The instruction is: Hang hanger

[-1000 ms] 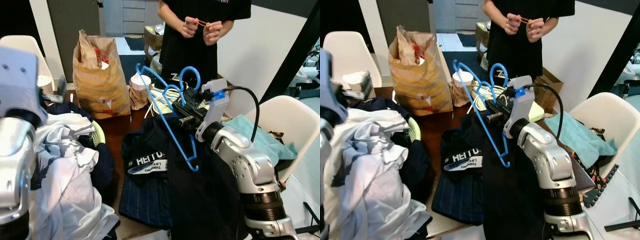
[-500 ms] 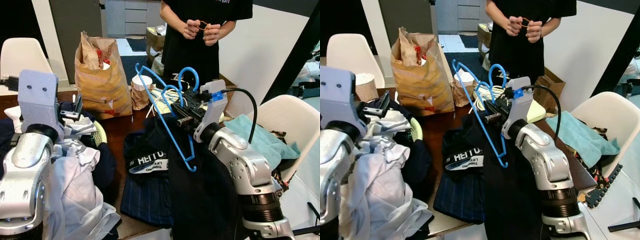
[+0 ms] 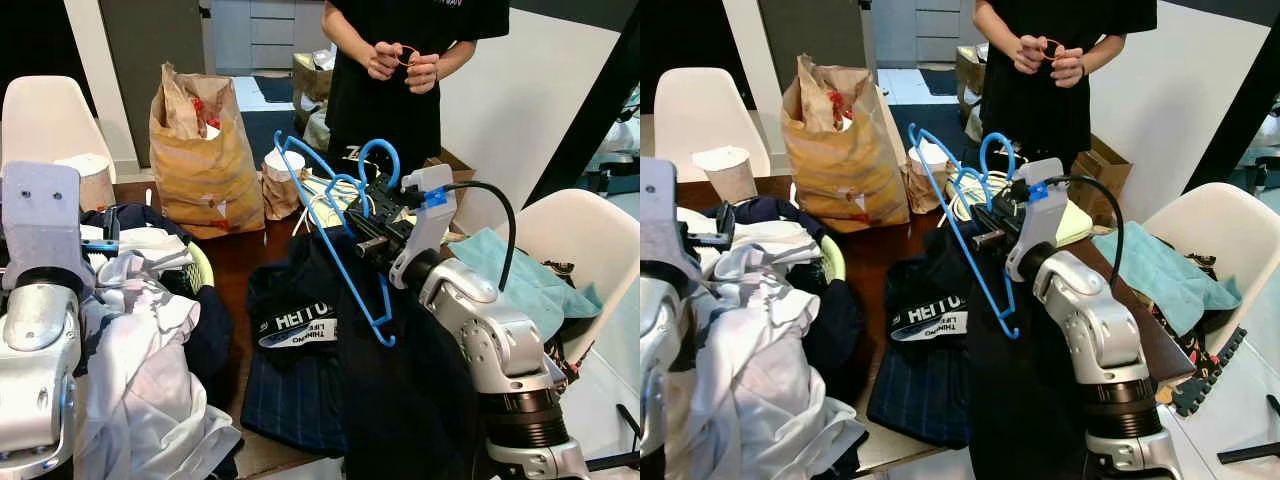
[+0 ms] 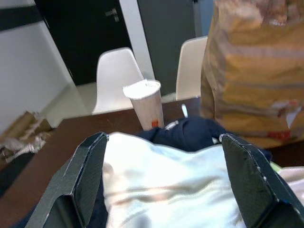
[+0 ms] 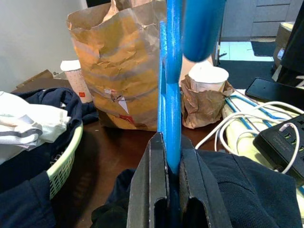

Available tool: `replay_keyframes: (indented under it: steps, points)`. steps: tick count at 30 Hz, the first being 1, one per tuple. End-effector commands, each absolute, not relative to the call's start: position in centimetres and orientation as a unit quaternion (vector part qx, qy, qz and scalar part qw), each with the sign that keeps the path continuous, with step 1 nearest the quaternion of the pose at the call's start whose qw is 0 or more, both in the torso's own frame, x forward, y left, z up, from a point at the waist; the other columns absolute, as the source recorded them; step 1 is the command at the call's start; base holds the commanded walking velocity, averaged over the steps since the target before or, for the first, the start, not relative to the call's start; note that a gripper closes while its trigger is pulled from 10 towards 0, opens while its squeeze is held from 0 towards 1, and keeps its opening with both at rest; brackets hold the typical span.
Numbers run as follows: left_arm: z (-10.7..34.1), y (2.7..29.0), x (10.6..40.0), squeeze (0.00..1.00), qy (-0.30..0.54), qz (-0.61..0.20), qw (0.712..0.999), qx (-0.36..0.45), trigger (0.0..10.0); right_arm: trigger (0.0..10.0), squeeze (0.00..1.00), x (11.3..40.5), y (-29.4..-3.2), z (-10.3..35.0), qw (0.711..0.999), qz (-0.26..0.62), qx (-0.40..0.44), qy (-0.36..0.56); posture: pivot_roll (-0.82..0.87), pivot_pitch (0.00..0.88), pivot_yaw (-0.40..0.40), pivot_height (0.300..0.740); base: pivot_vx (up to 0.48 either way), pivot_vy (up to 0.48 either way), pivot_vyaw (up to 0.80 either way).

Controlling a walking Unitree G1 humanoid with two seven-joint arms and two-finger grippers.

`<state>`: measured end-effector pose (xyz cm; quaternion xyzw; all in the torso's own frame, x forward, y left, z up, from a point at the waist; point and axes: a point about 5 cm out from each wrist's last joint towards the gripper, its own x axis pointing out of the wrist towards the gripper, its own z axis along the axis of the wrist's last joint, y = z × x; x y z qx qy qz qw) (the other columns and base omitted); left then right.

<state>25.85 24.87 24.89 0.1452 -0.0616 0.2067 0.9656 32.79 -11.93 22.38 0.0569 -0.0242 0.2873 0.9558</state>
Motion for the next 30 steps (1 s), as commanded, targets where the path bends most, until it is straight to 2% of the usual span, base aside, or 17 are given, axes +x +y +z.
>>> replay_keyframes:
  steps: [1, 9, 14, 22, 24, 30]
  points:
    - [24.2, 24.4, 26.0, 0.00, -0.045, 0.194, 0.972, 0.125, 10.0, 10.0, 0.00, 32.9, -12.2, 22.4, 0.957, 0.283, 0.053, -0.028, 0.04, 0.000, -0.062, 0.740, 0.000, 0.000, 0.00]
    - [22.7, 23.9, 25.7, 0.00, 0.000, 0.182, 0.977, 0.113, 10.0, 10.0, 0.00, 32.9, -12.4, 22.5, 0.958, 0.281, 0.048, -0.026, 0.04, 0.000, -0.065, 0.740, 0.000, 0.000, 0.00]
    - [21.5, 24.5, 25.6, 0.00, 0.045, 0.200, 0.973, 0.104, 10.0, 10.0, 0.00, 33.0, -12.4, 22.5, 0.958, 0.281, 0.046, -0.027, 0.04, 0.000, -0.067, 0.740, 0.000, 0.000, 0.00]
    - [21.9, 25.0, 25.7, 0.00, 0.042, 0.204, 0.976, 0.069, 10.0, 10.0, 0.00, 33.0, -12.6, 22.5, 0.959, 0.278, 0.043, -0.026, 0.04, 0.000, -0.063, 0.740, 0.000, 0.000, 0.00]
    - [22.7, 23.6, 26.0, 0.00, 0.026, 0.169, 0.984, 0.044, 10.0, 10.0, 0.00, 33.0, -12.7, 22.6, 0.960, 0.276, 0.042, -0.027, 0.04, 0.000, -0.067, 0.740, 0.000, 0.000, 0.00]
    - [23.3, 21.9, 26.0, 0.00, 0.020, 0.136, 0.990, 0.027, 10.0, 10.0, 0.00, 33.1, -12.8, 22.6, 0.960, 0.275, 0.041, -0.028, 0.04, 0.000, -0.071, 0.740, 0.000, 0.000, 0.00]
